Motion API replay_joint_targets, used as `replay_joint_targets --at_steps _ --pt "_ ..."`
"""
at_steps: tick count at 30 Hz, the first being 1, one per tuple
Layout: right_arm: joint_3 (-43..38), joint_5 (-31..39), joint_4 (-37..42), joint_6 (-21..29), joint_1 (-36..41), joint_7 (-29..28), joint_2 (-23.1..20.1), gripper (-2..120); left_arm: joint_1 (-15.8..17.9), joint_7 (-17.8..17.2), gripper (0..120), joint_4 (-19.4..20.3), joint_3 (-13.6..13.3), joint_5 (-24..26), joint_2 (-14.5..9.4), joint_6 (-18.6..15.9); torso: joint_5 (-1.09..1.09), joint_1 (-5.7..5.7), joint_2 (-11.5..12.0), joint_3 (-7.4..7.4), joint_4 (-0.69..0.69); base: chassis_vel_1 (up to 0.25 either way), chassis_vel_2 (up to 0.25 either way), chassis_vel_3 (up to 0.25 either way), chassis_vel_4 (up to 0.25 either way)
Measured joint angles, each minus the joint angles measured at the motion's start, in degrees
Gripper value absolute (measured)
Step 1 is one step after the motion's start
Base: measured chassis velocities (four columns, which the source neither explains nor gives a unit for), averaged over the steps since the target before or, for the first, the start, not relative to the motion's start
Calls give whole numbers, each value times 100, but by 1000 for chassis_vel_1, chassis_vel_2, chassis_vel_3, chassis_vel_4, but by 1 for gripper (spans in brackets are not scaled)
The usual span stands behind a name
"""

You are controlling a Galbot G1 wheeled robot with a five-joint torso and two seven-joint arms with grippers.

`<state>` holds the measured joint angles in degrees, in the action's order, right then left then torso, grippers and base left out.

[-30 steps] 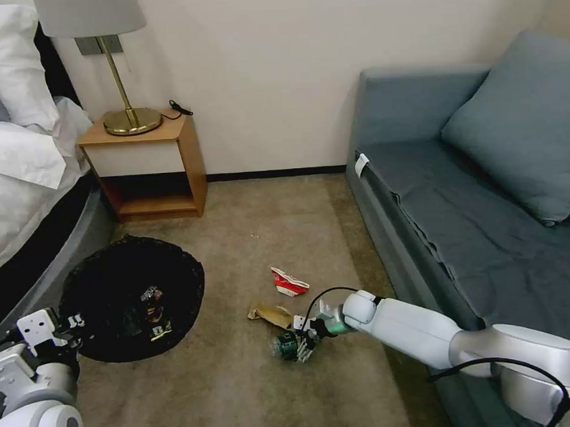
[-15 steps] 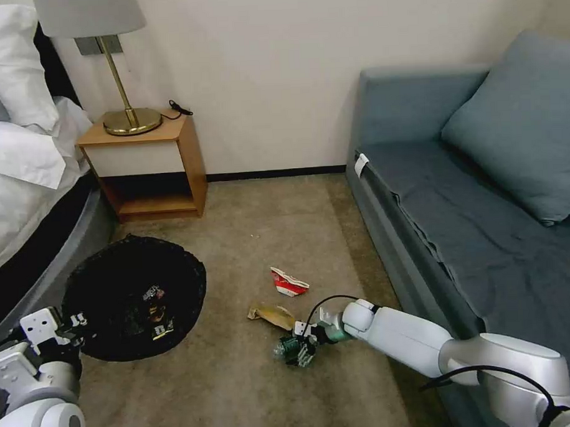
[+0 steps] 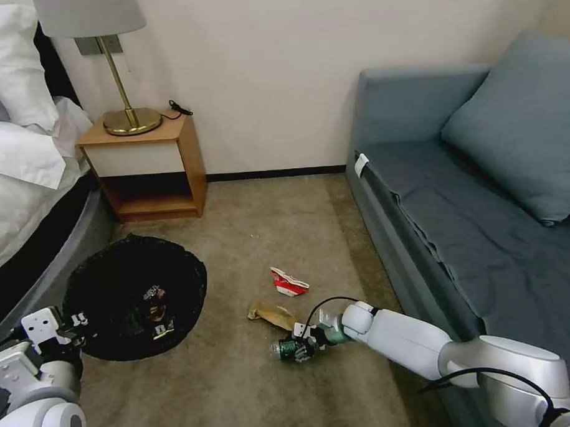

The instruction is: Pick up the trash bin, then pick up the garbage on the floor and place it into the trash bin.

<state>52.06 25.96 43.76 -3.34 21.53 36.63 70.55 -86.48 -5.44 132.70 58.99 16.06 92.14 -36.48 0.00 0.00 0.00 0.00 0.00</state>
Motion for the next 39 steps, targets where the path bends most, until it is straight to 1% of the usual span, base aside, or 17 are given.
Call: replay_joint_targets --at_steps 2,3,6,10,13,16,17,21,23,25,27,29,32,34,35,37,39 --pt "-6 0 6 -13 5 -1 -7 34 0 1 1 0 -7 -8 0 0 0 0 0 0 0 0 0 0 0" --pt "-6 0 6 -13 5 -1 -7 34 0 1 1 0 -7 -8 0 0 0 0 0 0 0 0 0 0 0" --pt "-12 21 69 -19 9 -3 -51 24 8 5 1 -8 -22 -26 0 0 0 0 0 0 0 0 0 0 0" --pt "-25 109 226 -17 5 -4 -159 19 23 6 1 -18 -30 -42 0 0 0 0 0 0 0 0 0 0 0" --pt "-59 158 357 -14 -4 -14 -246 19 29 7 1 -26 -39 -50 0 1 0 0 0 0 0 0 0 0 0" --pt "-144 284 709 17 -47 -64 -503 19 35 7 1 -37 -63 -61 0 -5 1 0 0 0 0 0 0 0 0" --pt "-144 284 709 17 -47 -64 -503 19 35 7 1 -37 -63 -61 0 -5 1 0 0 0 0 0 0 0 0" --pt "-323 537 1268 94 -155 -183 -980 19 35 7 1 -61 -140 -81 0 -19 0 0 0 0 0 0 0 0 0" --pt "-362 589 1382 108 -176 -214 -1064 19 34 7 1 -68 -159 -90 0 -20 0 0 0 0 1 0 0 0 0" --pt "-635 784 1905 156 -219 -316 -1380 19 22 5 1 -86 -215 -110 -1 -23 1 0 0 0 1 0 0 0 0" --pt "-733 835 2054 158 -227 -334 -1449 19 18 5 1 -94 -227 -122 0 -23 0 0 0 0 1 0 0 0 0" --pt "-1082 966 2503 134 -241 -349 -1631 19 -6 4 1 -105 -249 -146 0 -23 1 0 0 0 0 0 0 0 0" --pt "-1306 1092 2805 117 -263 -393 -1718 19 -28 4 1 -106 -260 -165 -1 -23 0 0 0 0 0 0 0 0 0" --pt "-1499 1350 3197 111 -285 -603 -1790 19 -55 3 1 -105 -279 -182 0 -23 -1 0 0 0 0 0 0 0 0" --pt "-1499 1350 3197 111 -285 -603 -1790 19 -55 3 1 -105 -279 -182 0 -23 -1 0 0 0 0 0 0 0 0" --pt "-1638 1609 3606 121 -290 -886 -1797 19 -74 2 1 -104 -305 -205 -1 -23 0 0 0 0 0 0 0 0 0" --pt "-1683 1694 3737 133 -298 -981 -1788 19 -85 1 1 -104 -315 -217 -1 -23 0 0 0 0 0 0 0 0 0"
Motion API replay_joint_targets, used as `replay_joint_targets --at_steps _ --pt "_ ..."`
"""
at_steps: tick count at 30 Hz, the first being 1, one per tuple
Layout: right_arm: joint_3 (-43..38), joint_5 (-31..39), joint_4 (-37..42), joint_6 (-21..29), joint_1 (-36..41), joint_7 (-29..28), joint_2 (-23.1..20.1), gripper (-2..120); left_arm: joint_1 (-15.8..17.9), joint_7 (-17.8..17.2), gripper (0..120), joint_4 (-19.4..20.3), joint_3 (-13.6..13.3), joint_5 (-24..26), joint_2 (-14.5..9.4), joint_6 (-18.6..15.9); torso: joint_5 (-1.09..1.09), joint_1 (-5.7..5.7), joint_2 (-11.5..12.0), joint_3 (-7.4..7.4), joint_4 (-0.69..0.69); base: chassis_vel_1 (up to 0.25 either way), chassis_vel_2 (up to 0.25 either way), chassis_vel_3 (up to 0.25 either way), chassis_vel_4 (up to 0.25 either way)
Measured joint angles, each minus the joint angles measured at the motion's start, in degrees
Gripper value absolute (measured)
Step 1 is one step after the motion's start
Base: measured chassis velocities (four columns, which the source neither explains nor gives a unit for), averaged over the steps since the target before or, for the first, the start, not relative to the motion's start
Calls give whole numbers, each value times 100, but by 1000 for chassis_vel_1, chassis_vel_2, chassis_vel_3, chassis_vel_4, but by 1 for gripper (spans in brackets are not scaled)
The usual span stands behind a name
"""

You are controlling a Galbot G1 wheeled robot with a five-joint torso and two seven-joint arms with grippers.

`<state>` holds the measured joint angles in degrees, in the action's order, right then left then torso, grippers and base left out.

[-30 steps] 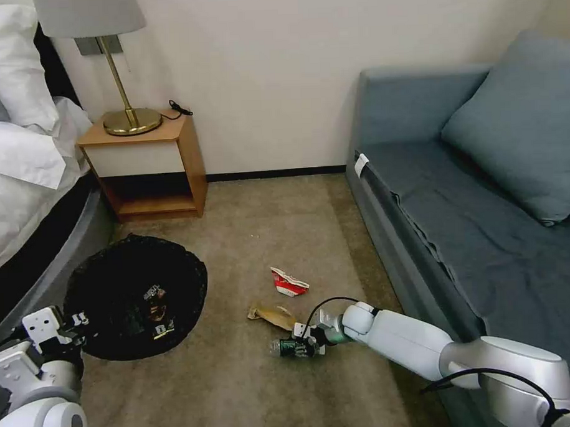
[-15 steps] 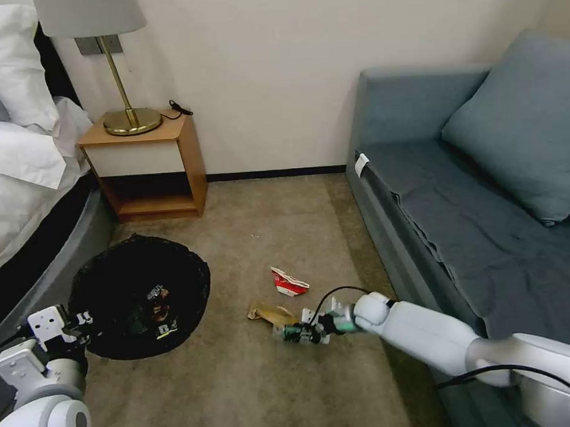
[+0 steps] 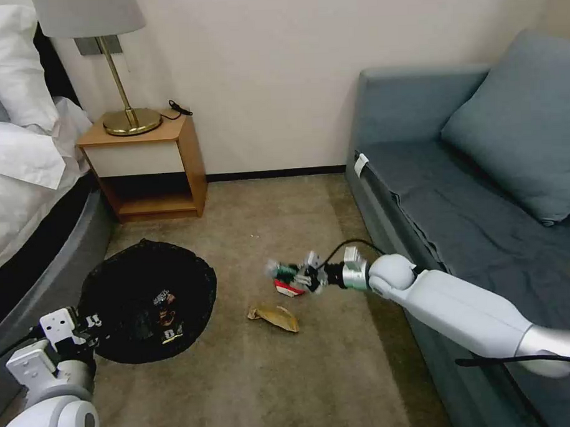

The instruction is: Pick up the trash bin, then pick up the garbage on the floor and place it into the trash bin.

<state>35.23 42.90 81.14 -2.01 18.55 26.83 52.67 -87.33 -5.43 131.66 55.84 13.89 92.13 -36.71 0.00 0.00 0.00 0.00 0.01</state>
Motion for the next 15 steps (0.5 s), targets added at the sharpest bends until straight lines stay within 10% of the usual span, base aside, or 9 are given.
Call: replay_joint_targets --at_steps 15 --pt "633 1030 1385 388 -734 -1591 785 19 -64 -5 1 -1 -144 -130 0 30 -1 0 0 0 -2 0 0 0 0"
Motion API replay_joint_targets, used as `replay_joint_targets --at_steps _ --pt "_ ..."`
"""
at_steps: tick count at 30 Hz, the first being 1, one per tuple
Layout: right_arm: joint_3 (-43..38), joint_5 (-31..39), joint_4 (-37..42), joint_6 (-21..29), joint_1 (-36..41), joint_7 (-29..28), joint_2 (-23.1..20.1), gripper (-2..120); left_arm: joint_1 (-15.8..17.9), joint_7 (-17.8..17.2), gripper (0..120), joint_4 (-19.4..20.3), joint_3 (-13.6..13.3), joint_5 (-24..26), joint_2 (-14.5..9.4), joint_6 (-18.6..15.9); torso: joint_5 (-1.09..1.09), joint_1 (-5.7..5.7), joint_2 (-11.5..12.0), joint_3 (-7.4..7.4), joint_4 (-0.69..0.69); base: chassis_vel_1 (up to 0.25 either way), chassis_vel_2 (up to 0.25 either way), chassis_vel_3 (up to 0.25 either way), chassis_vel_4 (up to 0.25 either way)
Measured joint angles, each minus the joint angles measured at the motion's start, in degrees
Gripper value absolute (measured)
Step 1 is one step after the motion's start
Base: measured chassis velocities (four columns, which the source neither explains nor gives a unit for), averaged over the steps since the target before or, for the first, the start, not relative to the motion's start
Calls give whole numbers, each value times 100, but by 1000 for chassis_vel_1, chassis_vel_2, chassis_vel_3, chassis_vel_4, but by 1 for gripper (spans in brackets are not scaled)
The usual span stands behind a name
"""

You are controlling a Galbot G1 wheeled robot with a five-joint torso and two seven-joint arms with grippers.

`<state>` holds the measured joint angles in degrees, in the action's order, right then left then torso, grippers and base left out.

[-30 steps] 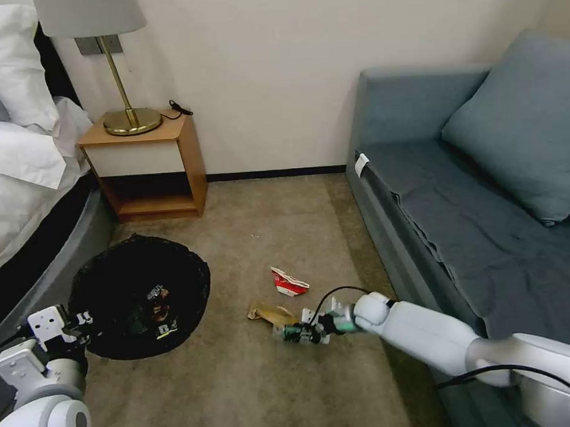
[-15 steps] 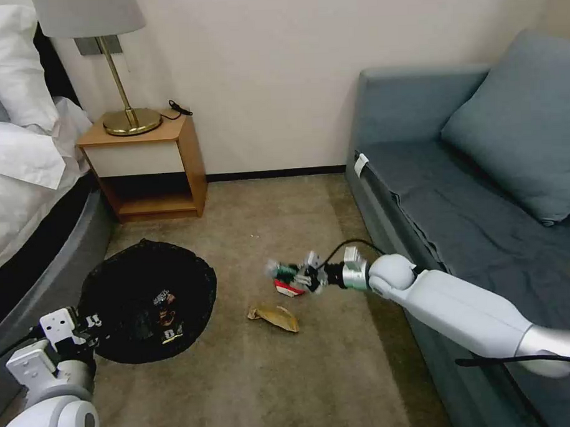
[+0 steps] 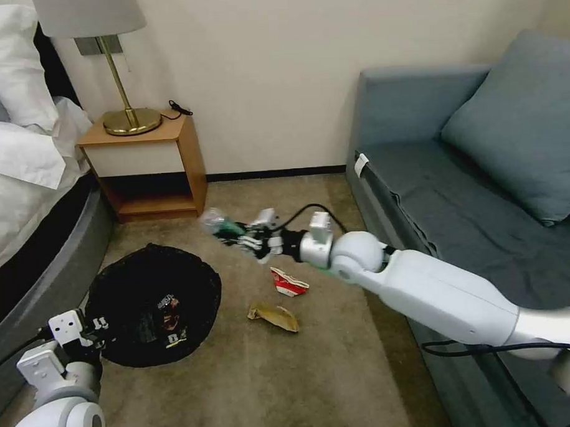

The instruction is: Pick up the trash bin, then pick up the garbage on the floor and place it into the trash bin.

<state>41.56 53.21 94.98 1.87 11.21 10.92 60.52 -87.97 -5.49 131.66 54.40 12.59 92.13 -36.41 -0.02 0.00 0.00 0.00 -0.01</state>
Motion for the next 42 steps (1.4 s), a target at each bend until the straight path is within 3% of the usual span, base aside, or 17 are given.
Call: replay_joint_targets --at_steps 9,22,42 --pt "772 69 -265 -46 -206 -751 983 19 14 -2 1 53 -154 -145 0 0 0 0 0 0 0 0 0 0 0" --pt "1373 -179 -716 -97 -152 -933 1333 19 41 -4 1 59 -167 -167 0 0 1 0 0 0 1 0 0 0 0" --pt "1320 -397 -827 -158 -81 -910 1270 92 55 -5 1 40 -162 -161 0 2 2 0 0 0 1 0 0 0 0"
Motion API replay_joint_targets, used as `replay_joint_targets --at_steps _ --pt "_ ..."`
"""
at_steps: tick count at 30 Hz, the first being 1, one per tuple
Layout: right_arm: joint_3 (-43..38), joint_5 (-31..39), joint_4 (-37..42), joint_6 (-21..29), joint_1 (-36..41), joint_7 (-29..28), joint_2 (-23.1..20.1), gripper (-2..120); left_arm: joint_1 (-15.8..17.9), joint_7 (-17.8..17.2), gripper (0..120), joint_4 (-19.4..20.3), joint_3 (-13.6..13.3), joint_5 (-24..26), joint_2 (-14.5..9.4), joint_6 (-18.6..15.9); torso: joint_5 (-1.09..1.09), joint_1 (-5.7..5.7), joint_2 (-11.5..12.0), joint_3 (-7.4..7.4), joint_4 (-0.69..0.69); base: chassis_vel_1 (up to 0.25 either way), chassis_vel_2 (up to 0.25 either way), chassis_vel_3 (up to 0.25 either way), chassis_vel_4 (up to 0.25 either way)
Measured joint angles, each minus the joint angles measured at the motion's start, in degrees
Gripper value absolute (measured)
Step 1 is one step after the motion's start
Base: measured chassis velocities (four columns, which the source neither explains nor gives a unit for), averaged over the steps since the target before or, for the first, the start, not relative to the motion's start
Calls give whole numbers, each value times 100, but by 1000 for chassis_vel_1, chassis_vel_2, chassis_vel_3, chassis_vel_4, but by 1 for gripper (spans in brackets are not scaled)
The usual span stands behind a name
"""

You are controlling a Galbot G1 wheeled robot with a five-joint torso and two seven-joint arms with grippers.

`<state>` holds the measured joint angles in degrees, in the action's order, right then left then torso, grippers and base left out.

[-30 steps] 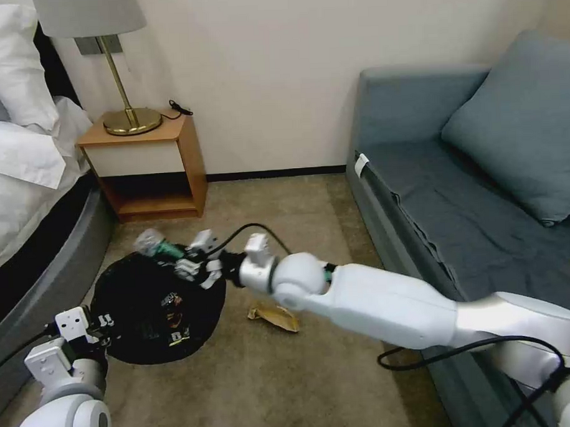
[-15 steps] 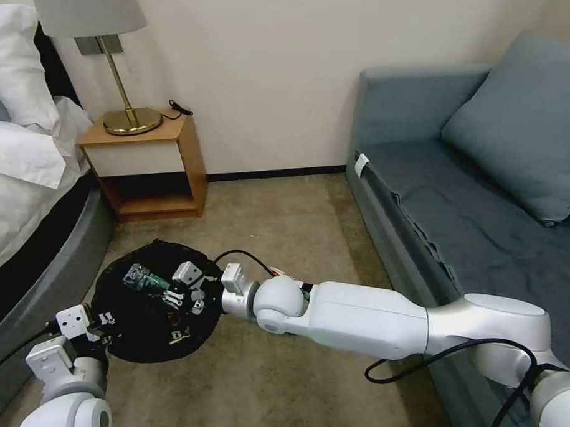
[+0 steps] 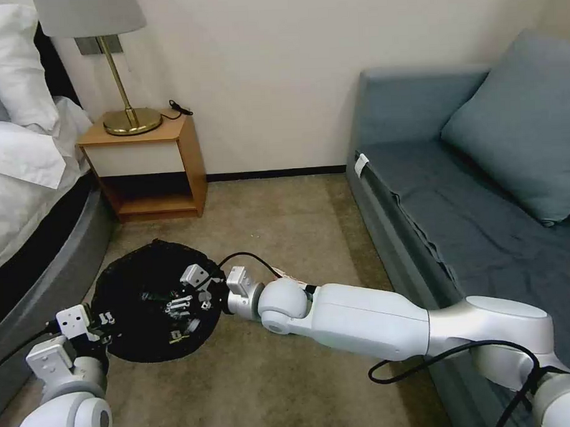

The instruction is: Pick up the trash bin, then pick up the garbage on the floor and place it into the trash bin.

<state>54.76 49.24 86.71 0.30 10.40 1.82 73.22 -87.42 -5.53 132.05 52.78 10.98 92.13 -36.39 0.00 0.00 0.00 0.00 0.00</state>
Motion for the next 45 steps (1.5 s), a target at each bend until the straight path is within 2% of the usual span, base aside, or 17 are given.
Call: replay_joint_targets --at_steps 2,9,16,27,31,35,40,45 --pt "-58 -2 44 0 0 -1 -20 98 0 0 1 0 3 1 0 0 0 0 0 0 0 0 0 0 0" --pt "-353 9 450 30 -2 -62 -199 100 19 1 1 -6 7 6 0 1 1 0 0 0 0 0 0 0 0" --pt "-938 37 1077 112 20 -154 -664 100 55 2 1 -56 24 15 0 3 1 0 0 0 0 0 0 0 0" --pt "-1599 -124 1170 438 160 -242 -1275 100 58 7 1 -58 87 39 0 8 1 0 0 0 1 0 0 0 0" --pt "-1676 -643 930 1067 213 -481 -1525 100 63 11 1 -58 130 65 0 9 1 0 0 0 1 0 0 0 0" --pt "-1489 -932 452 1392 231 -510 -1595 100 53 15 1 -39 133 66 0 10 1 0 0 0 1 0 0 0 0" --pt "-971 -944 -103 1887 98 -408 -1566 98 44 26 1 -13 144 66 0 18 0 0 0 0 1 0 0 0 0" --pt "-419 -1092 -604 1999 -36 -101 -1371 90 31 30 1 34 147 66 0 19 0 0 0 0 0 0 0 0 0"
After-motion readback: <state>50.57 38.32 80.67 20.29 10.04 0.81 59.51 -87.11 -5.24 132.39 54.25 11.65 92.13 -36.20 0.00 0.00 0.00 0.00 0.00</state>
